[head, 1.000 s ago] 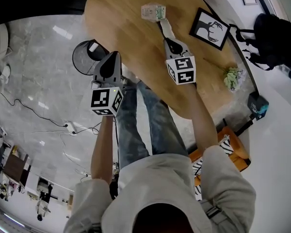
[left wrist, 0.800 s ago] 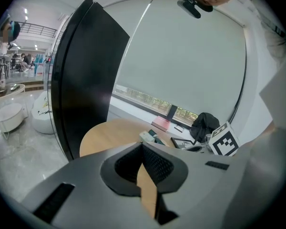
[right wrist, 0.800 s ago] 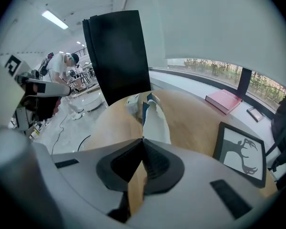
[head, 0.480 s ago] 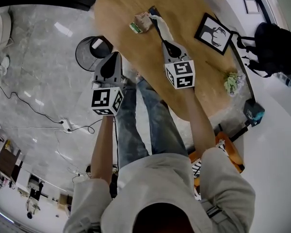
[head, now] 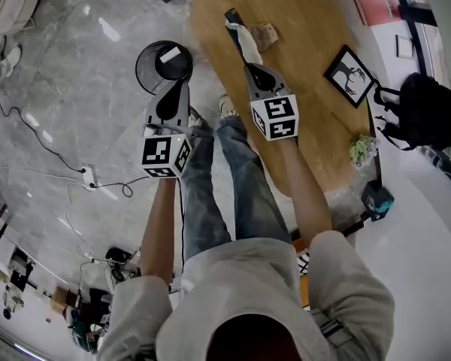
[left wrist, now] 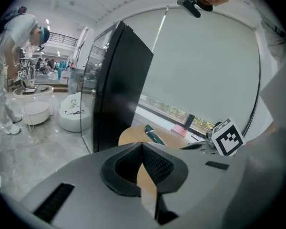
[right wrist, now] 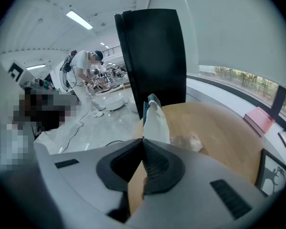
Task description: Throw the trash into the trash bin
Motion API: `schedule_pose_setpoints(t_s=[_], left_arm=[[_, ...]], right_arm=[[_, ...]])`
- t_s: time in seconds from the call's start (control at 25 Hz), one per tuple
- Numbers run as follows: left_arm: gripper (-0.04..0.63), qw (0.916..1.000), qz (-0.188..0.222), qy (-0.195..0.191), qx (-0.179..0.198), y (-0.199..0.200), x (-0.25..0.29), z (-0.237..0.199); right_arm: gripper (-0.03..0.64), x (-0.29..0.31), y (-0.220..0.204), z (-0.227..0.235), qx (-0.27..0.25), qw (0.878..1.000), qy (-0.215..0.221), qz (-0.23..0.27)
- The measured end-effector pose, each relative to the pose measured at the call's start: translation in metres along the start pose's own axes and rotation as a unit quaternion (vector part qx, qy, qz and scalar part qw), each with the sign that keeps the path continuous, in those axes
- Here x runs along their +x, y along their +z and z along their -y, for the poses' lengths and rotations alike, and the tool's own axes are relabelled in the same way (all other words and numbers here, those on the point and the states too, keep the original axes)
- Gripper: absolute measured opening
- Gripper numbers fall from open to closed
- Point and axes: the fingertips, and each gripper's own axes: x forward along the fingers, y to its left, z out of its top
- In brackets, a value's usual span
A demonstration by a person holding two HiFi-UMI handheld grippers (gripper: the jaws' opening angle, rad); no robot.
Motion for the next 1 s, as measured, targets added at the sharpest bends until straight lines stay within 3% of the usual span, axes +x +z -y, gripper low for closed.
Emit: schedule_pose_setpoints(t_s=[0.28, 0.6, 1.0], left_arm=[[0.017, 0.9969, 0.021, 0.067, -0.035, -0.01, -0.054, -0.06], [0.017, 0.987, 0.04, 0.135, -0.078, -0.028, -0.107, -0.124], [0.017, 0.9784, 0.047, 0.168, -0.11, -0.049, -0.14, -0.164]], right_arm=[[0.03, 0.037, 0.014, -0.083, -0.045, 0.997, 0.068, -0.013], [0.029, 0.075, 0.015, -0.157, -0.089, 0.988, 0.123, -0.039], [0.029, 0.124, -0.039, -0.197, -0.106, 0.976, 0.143, -0.129]])
